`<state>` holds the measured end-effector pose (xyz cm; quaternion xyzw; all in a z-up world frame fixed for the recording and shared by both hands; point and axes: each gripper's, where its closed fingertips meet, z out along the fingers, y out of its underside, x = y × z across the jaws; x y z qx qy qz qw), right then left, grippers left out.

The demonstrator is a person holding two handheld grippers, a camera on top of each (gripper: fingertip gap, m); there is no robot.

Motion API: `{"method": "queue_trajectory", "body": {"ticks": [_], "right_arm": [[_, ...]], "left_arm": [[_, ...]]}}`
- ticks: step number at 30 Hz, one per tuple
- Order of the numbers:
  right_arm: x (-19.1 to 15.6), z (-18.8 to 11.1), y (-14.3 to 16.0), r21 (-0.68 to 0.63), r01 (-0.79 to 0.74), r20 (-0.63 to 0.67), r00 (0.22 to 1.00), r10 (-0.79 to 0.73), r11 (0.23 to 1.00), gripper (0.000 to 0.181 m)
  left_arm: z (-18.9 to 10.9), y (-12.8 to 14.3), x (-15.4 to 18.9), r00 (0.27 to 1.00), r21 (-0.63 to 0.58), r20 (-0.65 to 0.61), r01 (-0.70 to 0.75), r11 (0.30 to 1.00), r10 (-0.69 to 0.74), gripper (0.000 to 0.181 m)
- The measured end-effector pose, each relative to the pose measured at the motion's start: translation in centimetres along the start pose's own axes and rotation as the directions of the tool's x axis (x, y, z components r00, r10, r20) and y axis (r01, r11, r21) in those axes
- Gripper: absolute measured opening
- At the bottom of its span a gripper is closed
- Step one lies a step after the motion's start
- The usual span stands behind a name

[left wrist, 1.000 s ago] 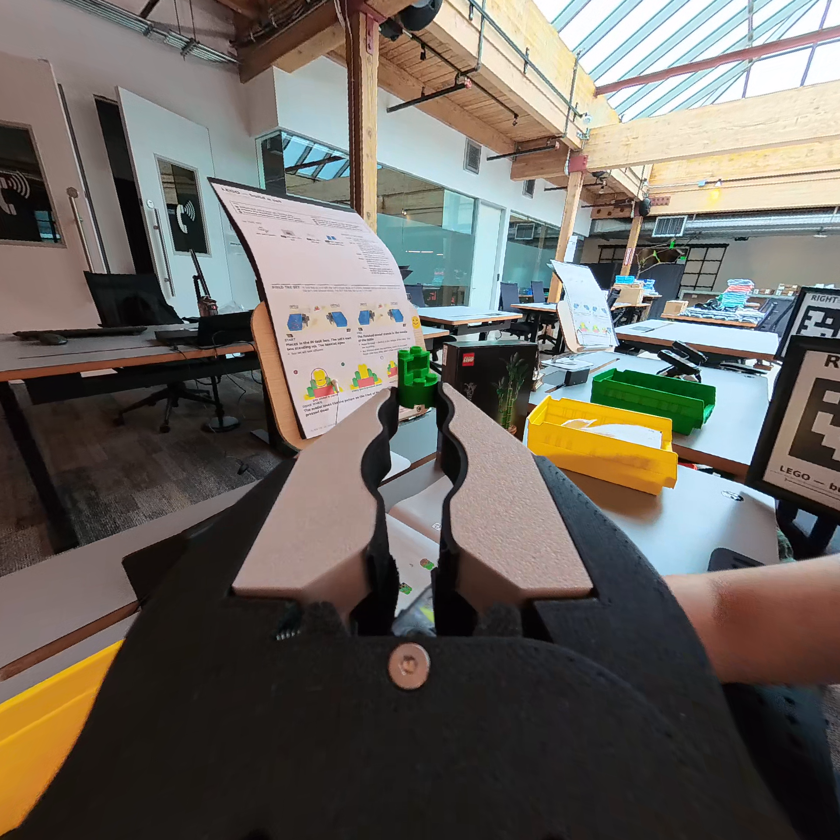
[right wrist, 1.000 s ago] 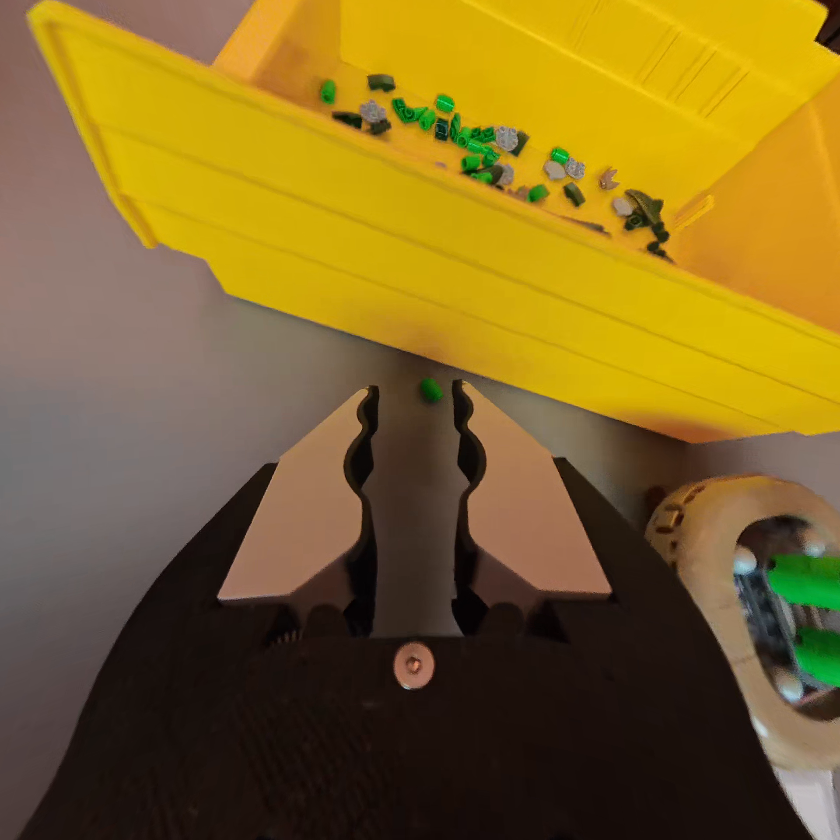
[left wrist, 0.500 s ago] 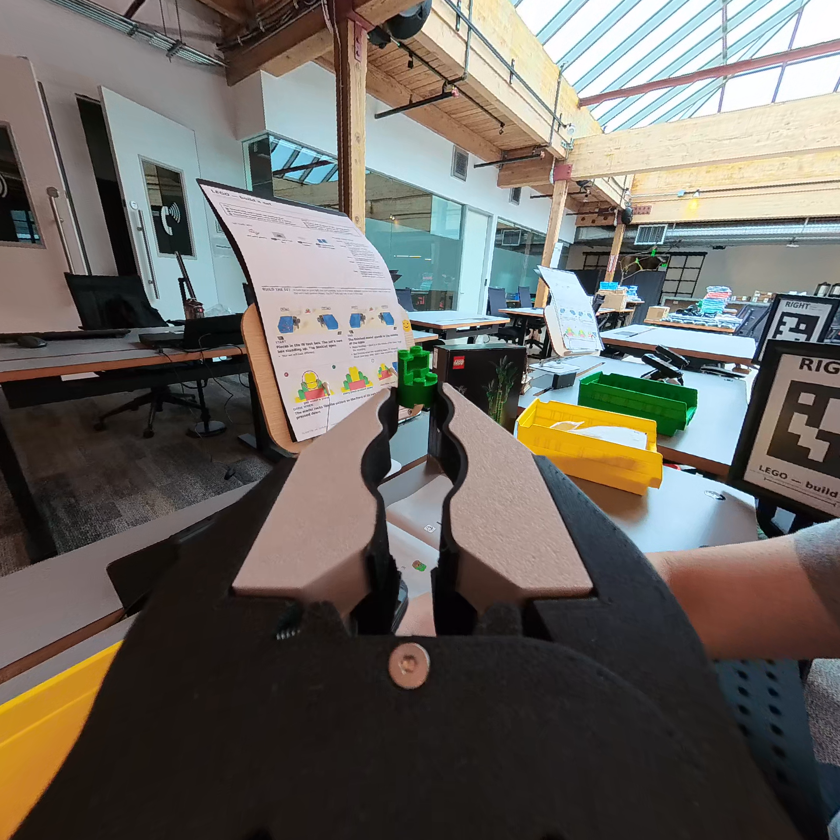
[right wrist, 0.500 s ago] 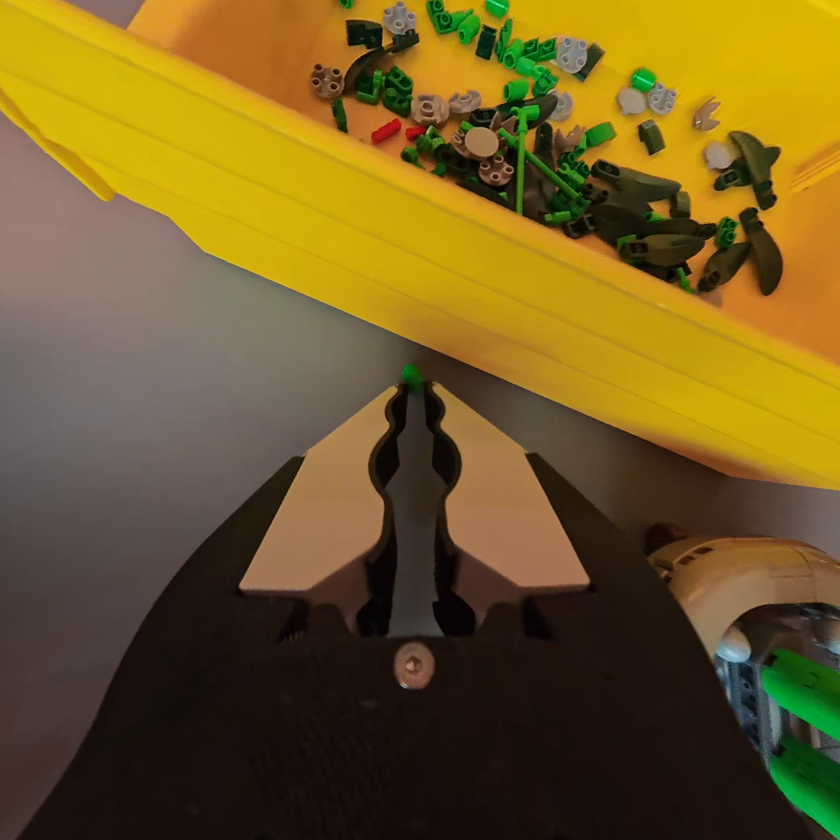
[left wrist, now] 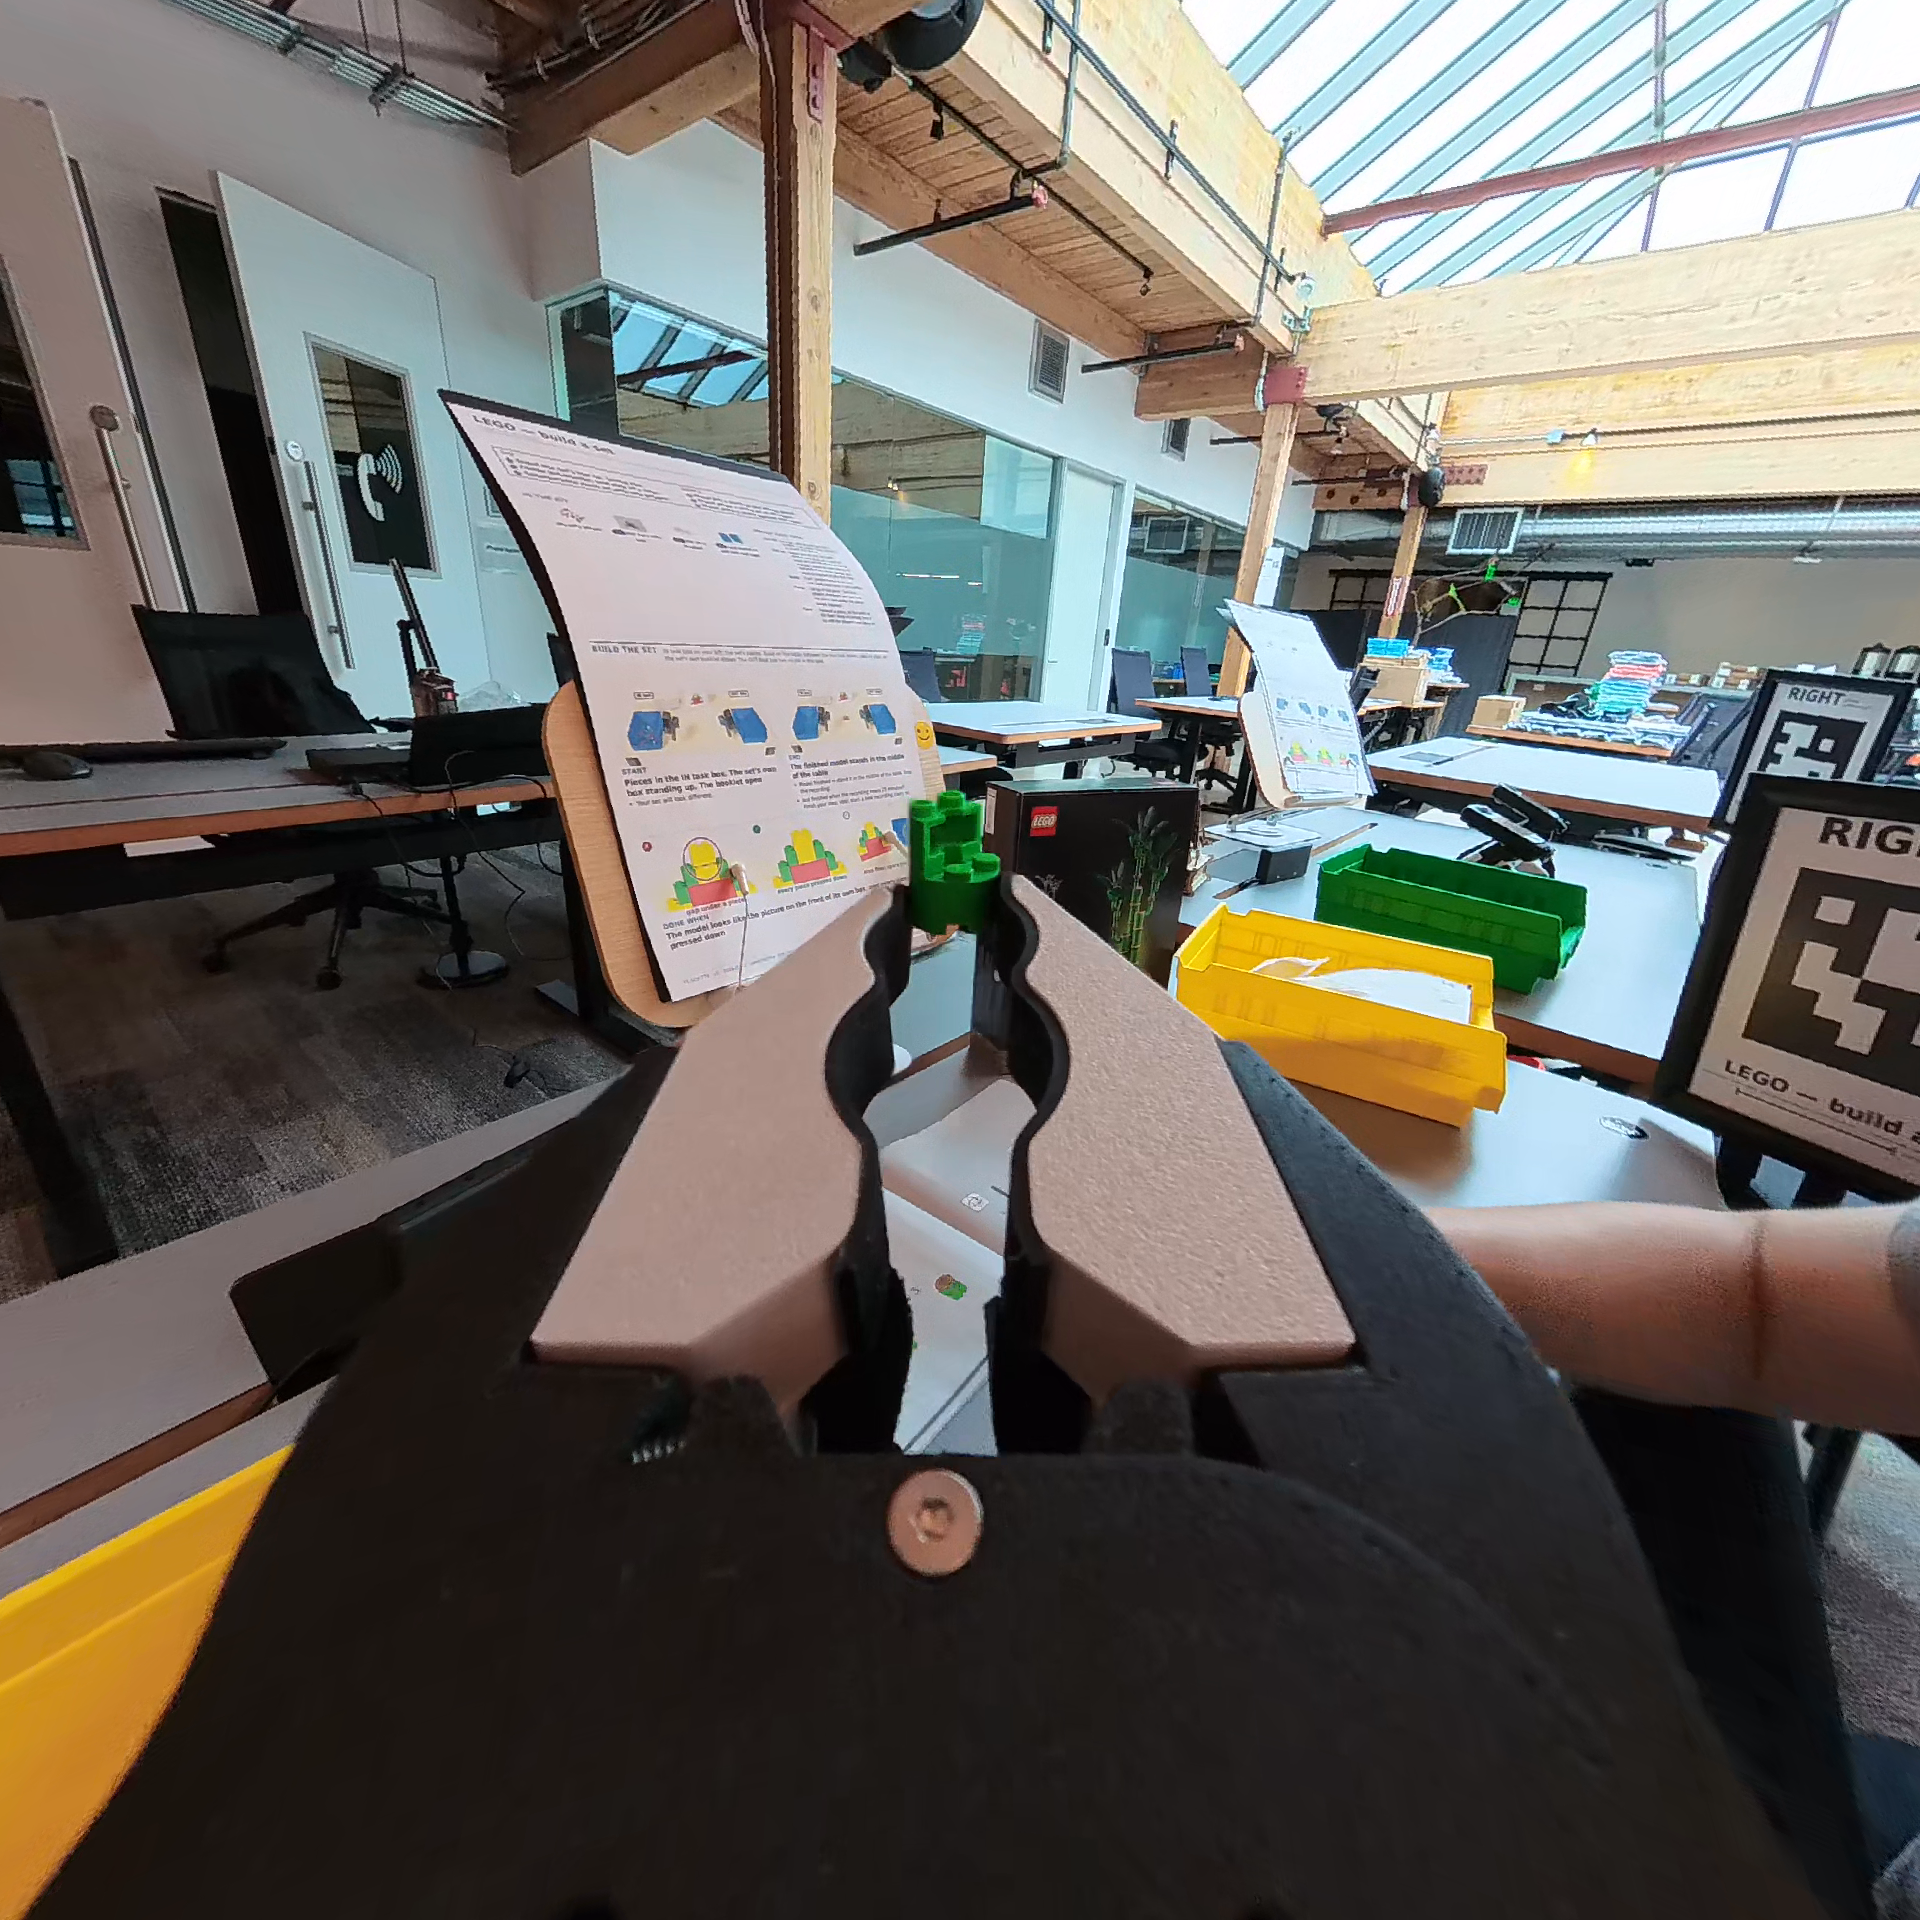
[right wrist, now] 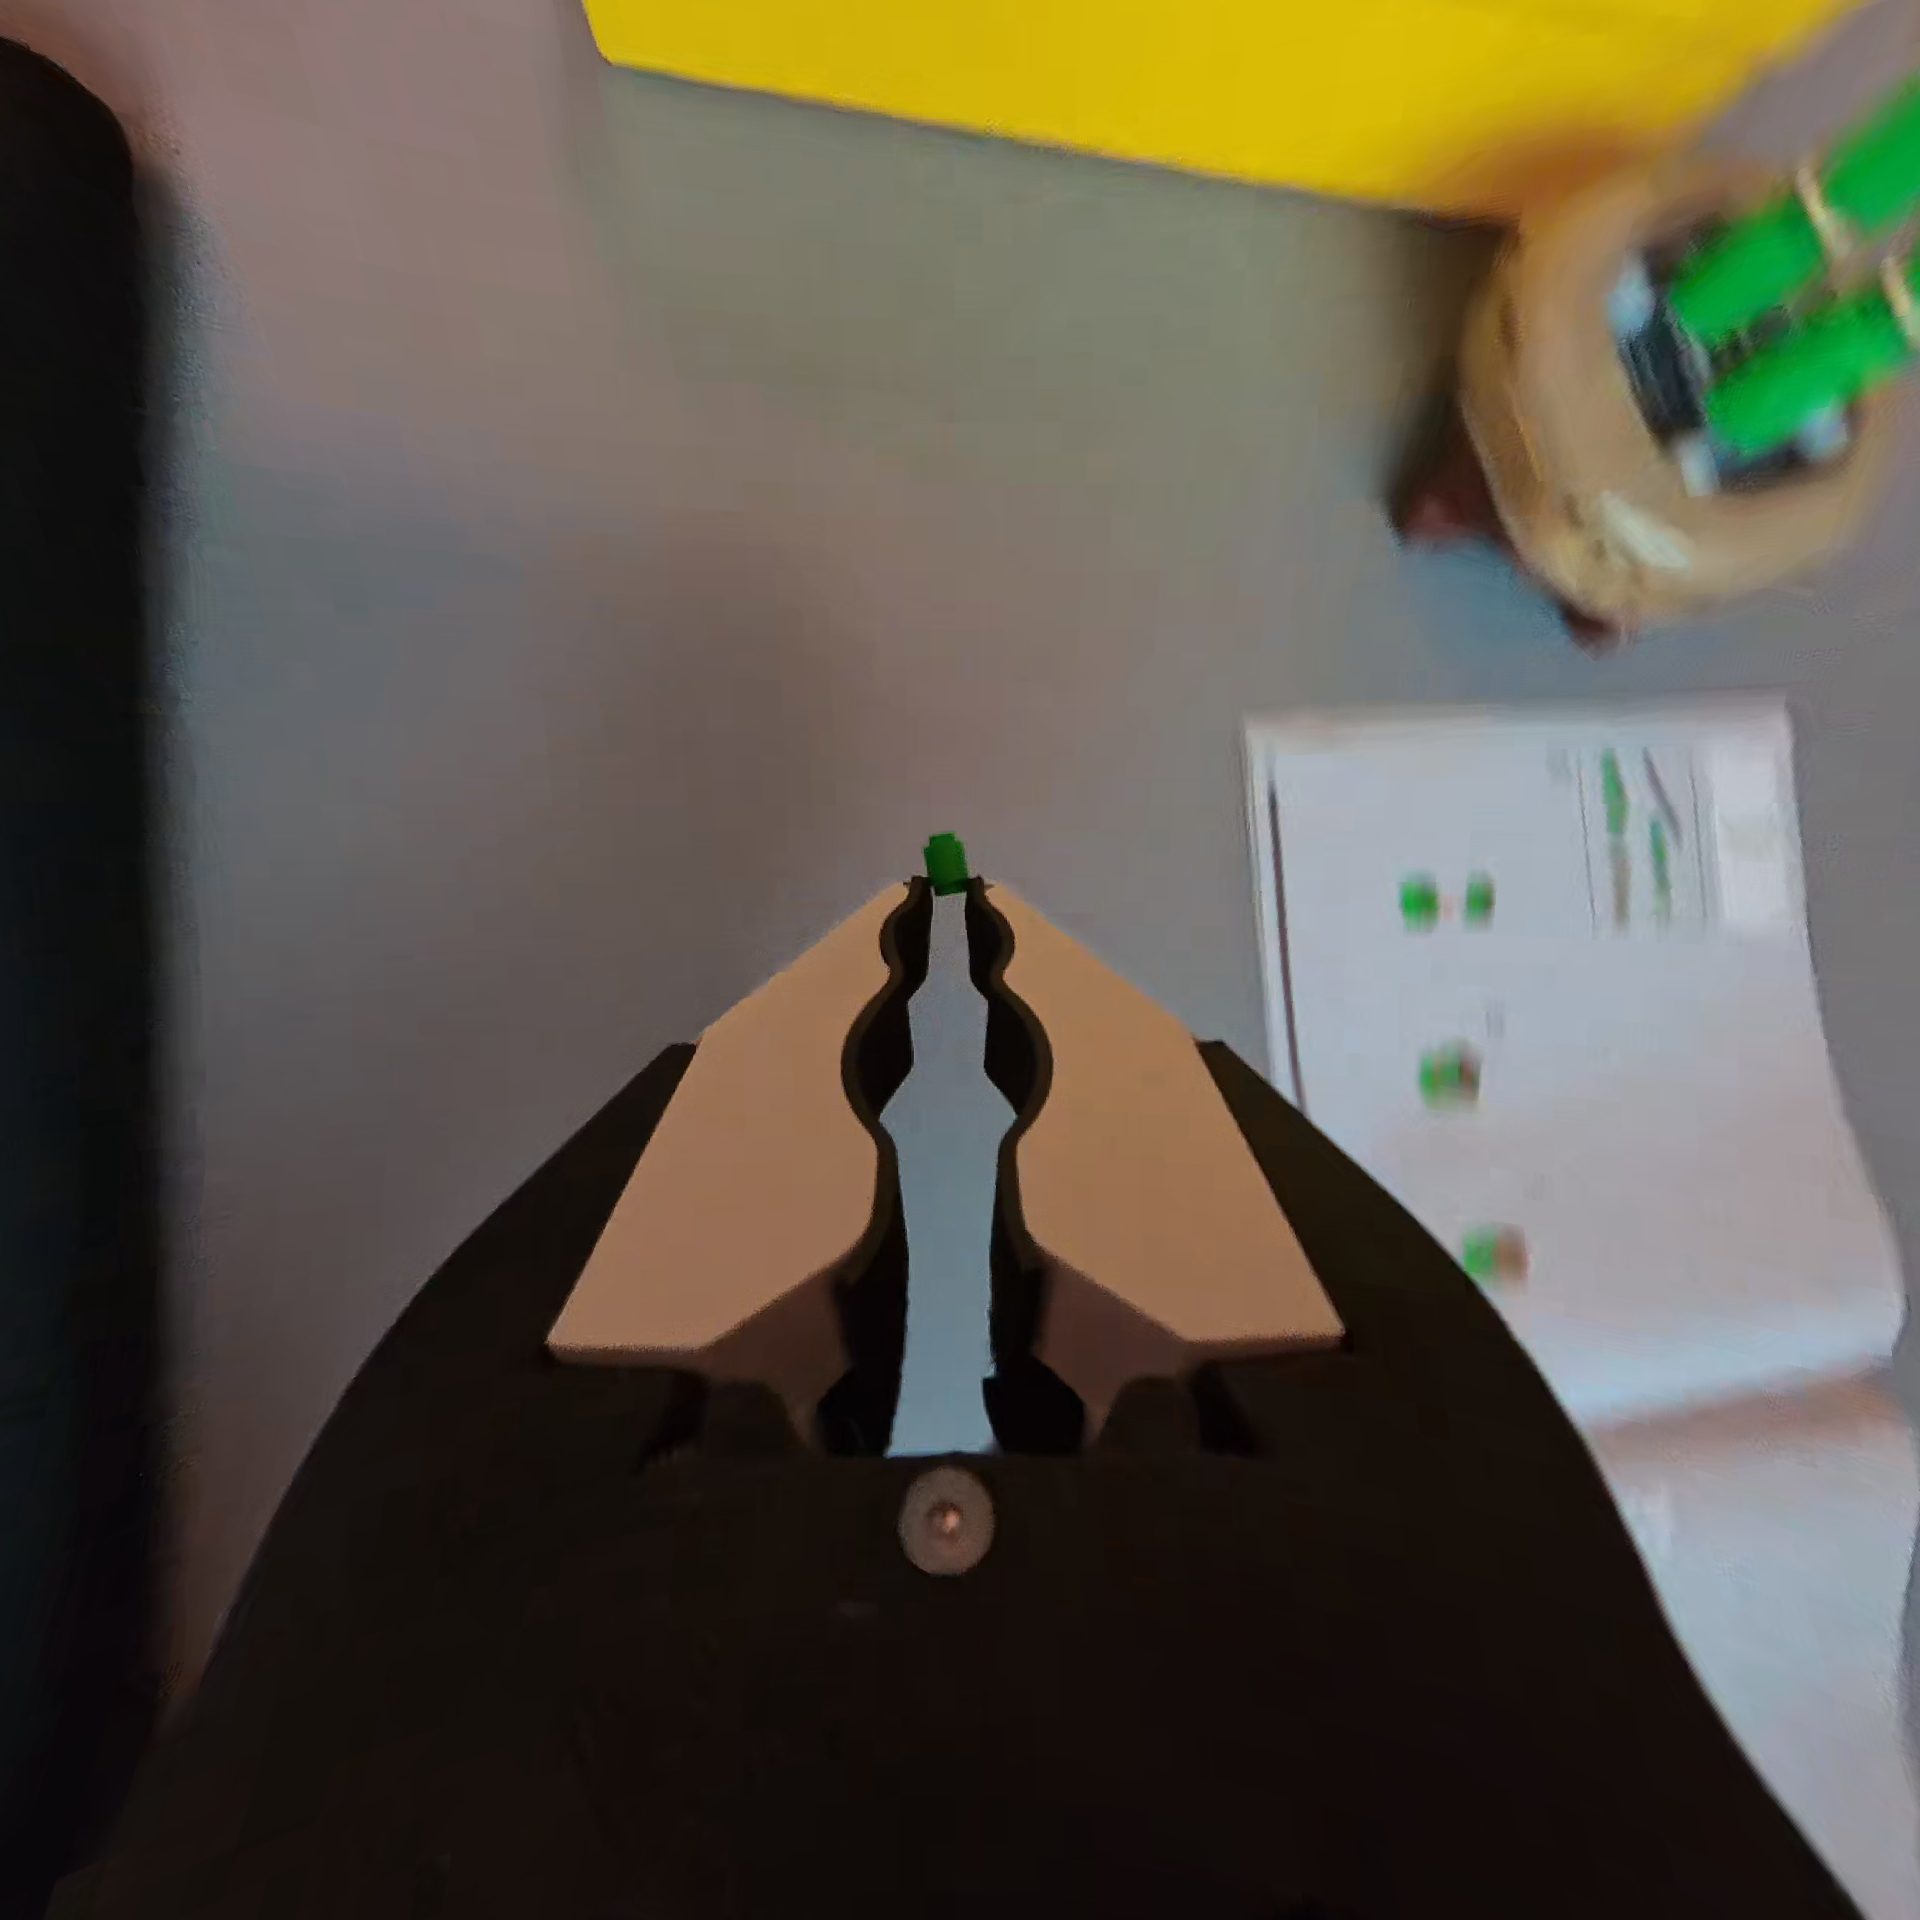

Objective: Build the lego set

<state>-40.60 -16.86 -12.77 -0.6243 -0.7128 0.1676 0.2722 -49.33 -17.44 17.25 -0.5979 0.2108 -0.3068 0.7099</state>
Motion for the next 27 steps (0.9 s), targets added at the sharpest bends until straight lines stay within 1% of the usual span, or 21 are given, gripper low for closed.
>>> {"method": "queue_trajectory", "body": {"ticks": [2,4,7,8,10,12,13,16,19,22,27], "right_arm": [[0.0,-3.2,3.2,0.014,-0.149,-0.057,0.987,0.149,0.989,0.006],[0.3,-6.0,6.7,0.030,-0.294,-0.126,0.947,0.295,0.955,0.005],[0.4,-8.9,12.7,0.026,-0.471,-0.240,0.853,0.463,0.882,0.006],[0.0,-9.5,14.2,0.033,-0.529,-0.251,0.817,0.519,0.848,0.006],[-0.7,-10.5,16.0,0.070,-0.625,-0.257,0.742,0.619,0.778,0.006],[-1.6,-10.9,17.1,0.089,-0.689,-0.255,0.683,0.685,0.720,0.006],[-1.9,-11.1,17.6,0.096,-0.705,-0.263,0.663,0.701,0.702,0.006],[-2.6,-11.6,18.4,0.111,-0.724,-0.297,0.630,0.718,0.681,0.006],[-2.9,-11.8,18.9,0.122,-0.751,-0.290,0.599,0.747,0.649,0.006],[-3.2,-11.8,19.3,0.113,-0.772,-0.282,0.579,0.765,0.626,0.006],[-3.6,-11.1,19.7,0.080,-0.783,-0.287,0.574,0.767,0.616,0.006]], "left_arm": [[0.4,0.2,0.0,1.000,-0.009,-0.003,0.002,1.000,-0.002,0.014],[0.9,0.4,0.2,1.000,-0.021,-0.010,0.002,1.000,-0.002,0.014],[1.9,1.0,0.6,1.000,-0.047,-0.023,-0.001,0.999,0.000,0.014],[2.2,1.2,0.7,1.000,-0.057,-0.028,-0.002,0.998,0.000,0.014],[2.8,1.5,1.0,0.999,-0.073,-0.040,-0.004,0.997,0.001,0.014],[3.5,1.8,1.4,0.999,-0.088,-0.054,-0.008,0.996,0.003,0.014],[3.8,1.9,1.6,0.998,-0.096,-0.061,-0.011,0.995,0.005,0.014],[4.7,2.4,2.1,0.997,-0.117,-0.078,-0.018,0.993,0.009,0.014],[5.4,2.7,2.5,0.996,-0.130,-0.093,-0.023,0.991,0.011,0.014],[5.9,3.1,2.9,0.995,-0.149,-0.102,-0.028,0.988,0.013,0.014],[6.5,3.6,3.5,0.994,-0.173,-0.110,-0.045,0.984,0.026,0.014]]}}
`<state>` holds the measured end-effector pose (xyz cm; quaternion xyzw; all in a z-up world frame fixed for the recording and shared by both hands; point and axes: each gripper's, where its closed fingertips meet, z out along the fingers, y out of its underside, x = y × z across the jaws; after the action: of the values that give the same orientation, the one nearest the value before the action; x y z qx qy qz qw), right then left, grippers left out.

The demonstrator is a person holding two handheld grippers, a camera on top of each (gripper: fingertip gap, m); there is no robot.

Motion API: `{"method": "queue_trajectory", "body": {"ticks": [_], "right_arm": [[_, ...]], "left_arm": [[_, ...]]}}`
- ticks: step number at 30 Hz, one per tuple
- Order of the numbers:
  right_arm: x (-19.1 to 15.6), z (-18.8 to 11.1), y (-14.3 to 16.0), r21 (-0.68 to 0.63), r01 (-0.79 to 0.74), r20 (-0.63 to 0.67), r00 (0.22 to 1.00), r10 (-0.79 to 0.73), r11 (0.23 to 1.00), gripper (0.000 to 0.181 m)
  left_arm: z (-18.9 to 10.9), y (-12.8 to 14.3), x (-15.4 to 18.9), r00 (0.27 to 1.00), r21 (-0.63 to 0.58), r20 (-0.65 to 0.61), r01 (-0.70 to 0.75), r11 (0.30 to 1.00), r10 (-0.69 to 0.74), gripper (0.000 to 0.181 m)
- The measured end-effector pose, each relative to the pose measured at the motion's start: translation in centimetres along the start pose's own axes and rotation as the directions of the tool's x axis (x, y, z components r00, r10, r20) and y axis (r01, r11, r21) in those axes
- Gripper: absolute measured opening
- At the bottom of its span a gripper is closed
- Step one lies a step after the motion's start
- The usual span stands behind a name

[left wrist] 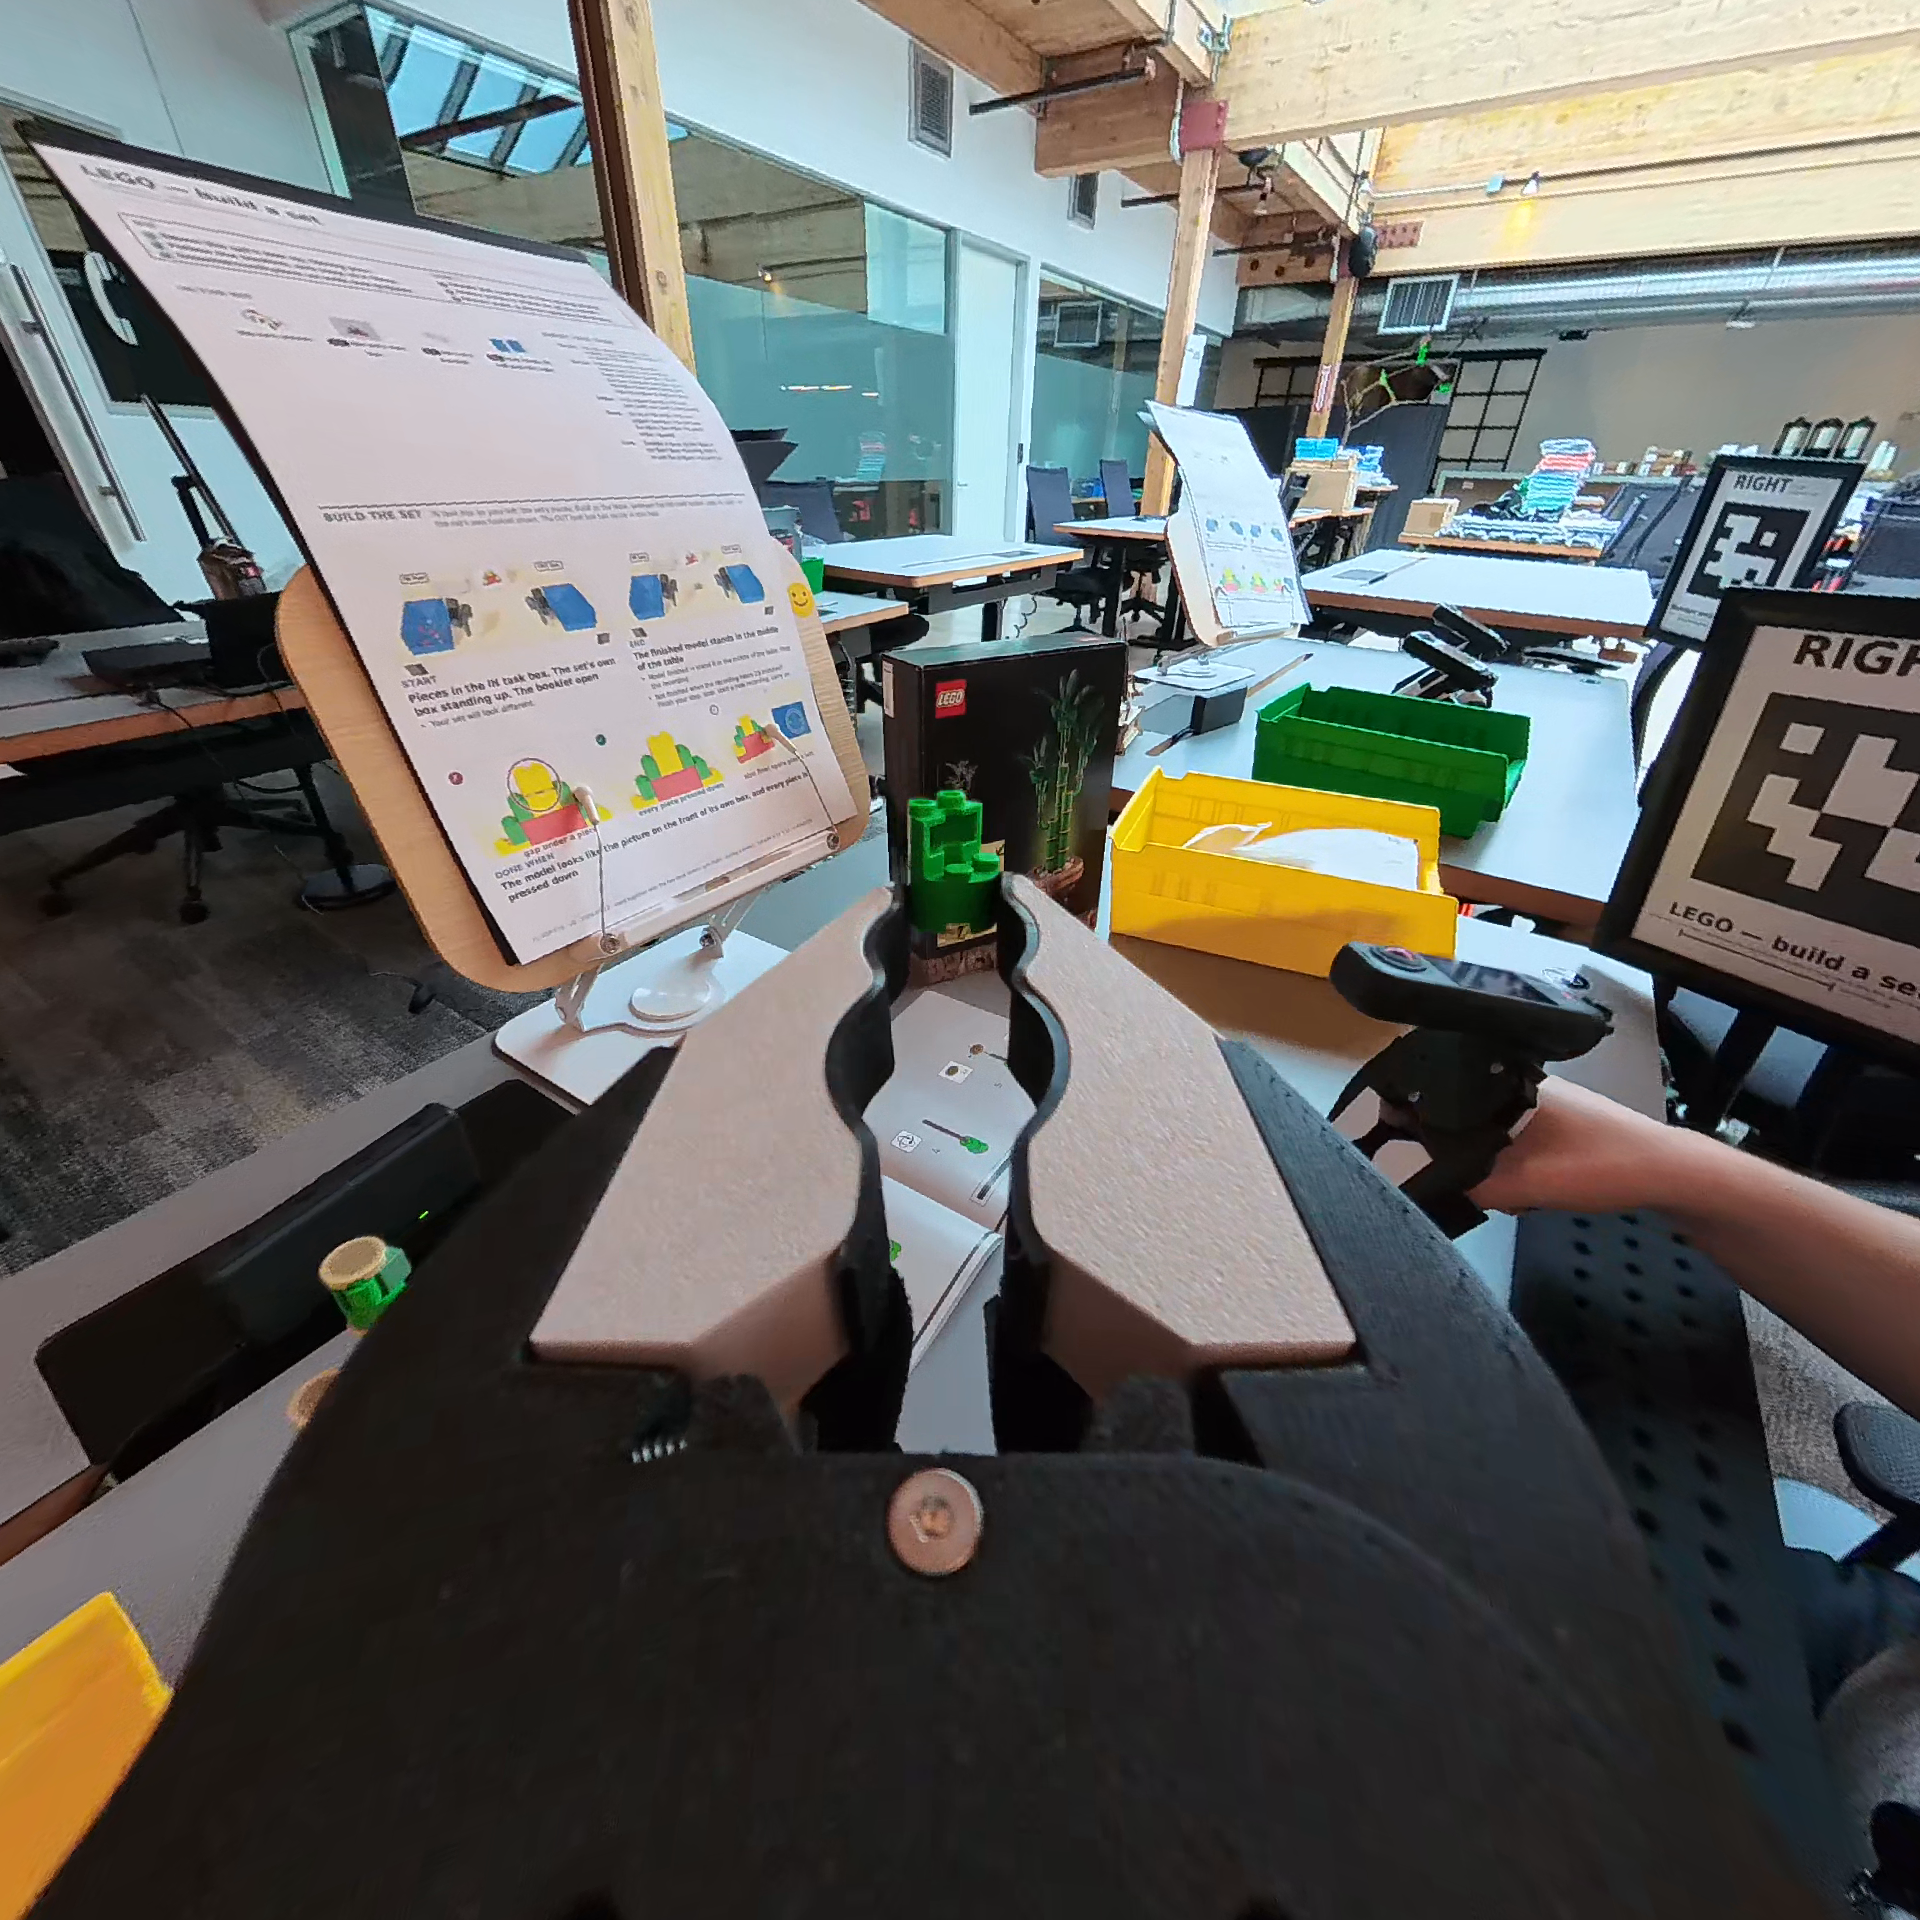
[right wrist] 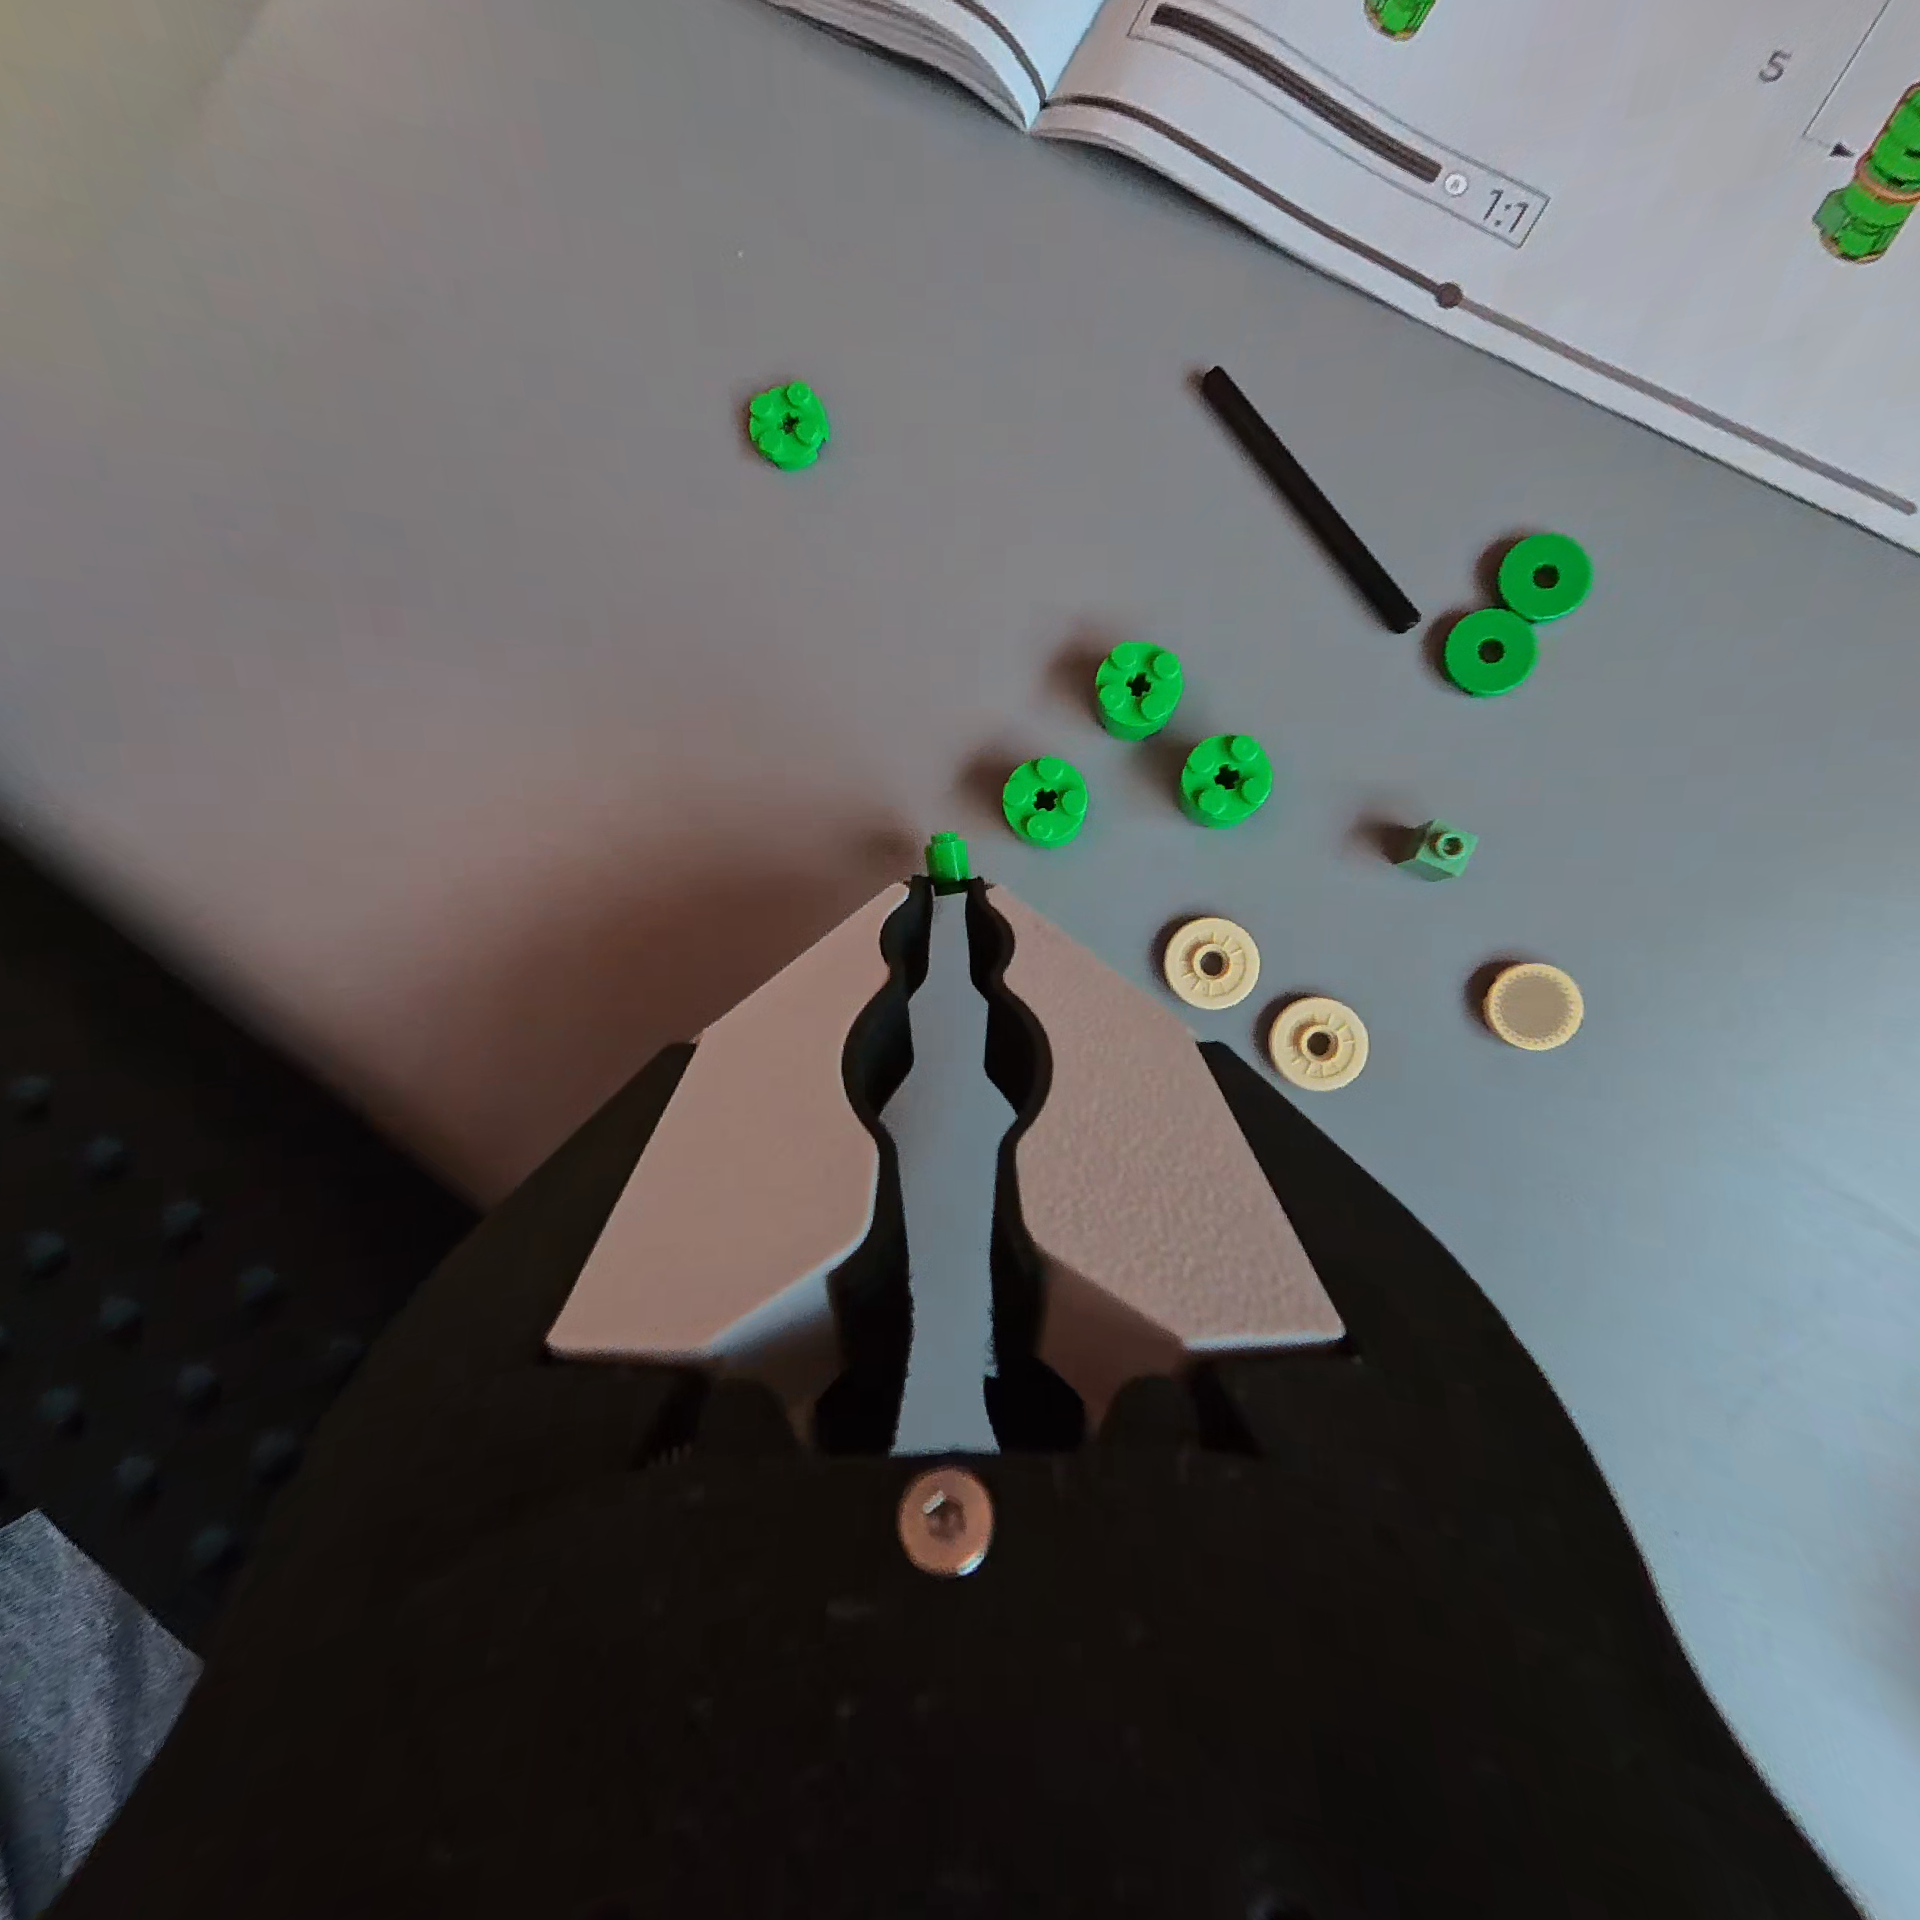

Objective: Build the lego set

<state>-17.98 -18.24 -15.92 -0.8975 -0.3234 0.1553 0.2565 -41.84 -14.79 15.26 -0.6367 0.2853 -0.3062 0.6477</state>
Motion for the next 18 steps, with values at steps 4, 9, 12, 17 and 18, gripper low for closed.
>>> {"method": "queue_trajectory", "body": {"ticks": [4,9,12,17,18], "right_arm": [[0.12,0.58,0.33,-0.031,0.000,-0.018,1.000,-0.001,1.000,0.006],[0.00,0.66,0.22,-0.026,-0.005,-0.030,1.000,0.004,1.000,0.006],[-0.06,0.72,0.28,-0.033,0.000,-0.035,0.999,-0.001,0.999,0.007],[-0.10,0.74,0.26,-0.054,0.006,-0.038,0.999,-0.008,0.999,0.007],[-0.11,0.76,0.25,-0.055,0.008,-0.038,0.999,-0.010,0.998,0.007]], "left_arm": [[0.16,0.13,0.05,1.000,-0.009,0.001,-0.004,1.000,0.004,0.014],[0.02,0.20,-0.24,1.000,-0.007,0.006,0.004,1.000,-0.004,0.014],[-0.20,0.08,-0.40,1.000,0.001,0.010,0.006,1.000,-0.006,0.014],[-0.48,0.09,-0.78,1.000,0.009,0.013,0.018,1.000,-0.018,0.014],[-0.57,0.05,-0.79,1.000,0.012,0.013,0.019,1.000,-0.019,0.014]]}}
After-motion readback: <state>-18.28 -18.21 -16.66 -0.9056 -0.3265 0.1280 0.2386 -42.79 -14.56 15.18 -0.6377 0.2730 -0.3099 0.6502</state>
